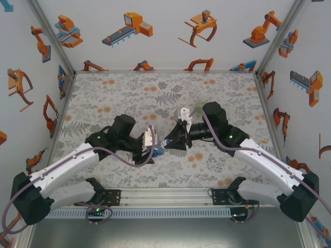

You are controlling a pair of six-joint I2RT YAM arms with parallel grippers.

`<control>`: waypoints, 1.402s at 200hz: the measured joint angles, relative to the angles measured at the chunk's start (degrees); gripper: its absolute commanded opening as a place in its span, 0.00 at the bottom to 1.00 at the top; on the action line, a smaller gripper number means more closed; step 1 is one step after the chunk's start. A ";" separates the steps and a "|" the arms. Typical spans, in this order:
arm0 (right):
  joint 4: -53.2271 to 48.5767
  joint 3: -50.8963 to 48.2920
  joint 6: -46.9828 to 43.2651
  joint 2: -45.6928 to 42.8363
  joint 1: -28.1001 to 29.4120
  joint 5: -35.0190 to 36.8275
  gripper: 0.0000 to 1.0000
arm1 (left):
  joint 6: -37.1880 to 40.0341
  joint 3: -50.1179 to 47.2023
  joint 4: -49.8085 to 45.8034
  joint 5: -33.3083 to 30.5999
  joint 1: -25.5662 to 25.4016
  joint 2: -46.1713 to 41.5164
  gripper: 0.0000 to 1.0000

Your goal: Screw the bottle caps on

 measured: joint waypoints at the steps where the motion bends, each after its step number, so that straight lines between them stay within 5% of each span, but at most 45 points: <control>1: 0.09 -0.04 0.46 -0.02 0.00 0.22 0.00 | -0.11 -0.02 0.20 -0.11 0.02 0.00 0.00; 64: -0.94 1.27 43.19 -0.15 0.00 21.57 0.00 | -3.78 -0.74 8.79 -6.91 0.44 0.72 0.00; 106: -12.94 7.04 56.04 0.11 0.39 32.89 0.00 | -5.38 -0.76 15.54 -8.20 0.31 3.19 0.00; 163: -19.21 10.69 59.43 1.88 0.83 39.65 0.00 | -7.50 0.48 18.10 -8.17 -0.02 6.88 0.00; 223: -21.68 12.79 55.06 2.99 0.92 40.83 0.57 | -7.72 0.55 18.03 -7.76 -0.04 6.56 0.00; 280: -24.15 19.58 41.31 3.02 0.52 41.86 0.65 | -7.72 0.81 19.80 -5.60 -0.44 4.55 0.00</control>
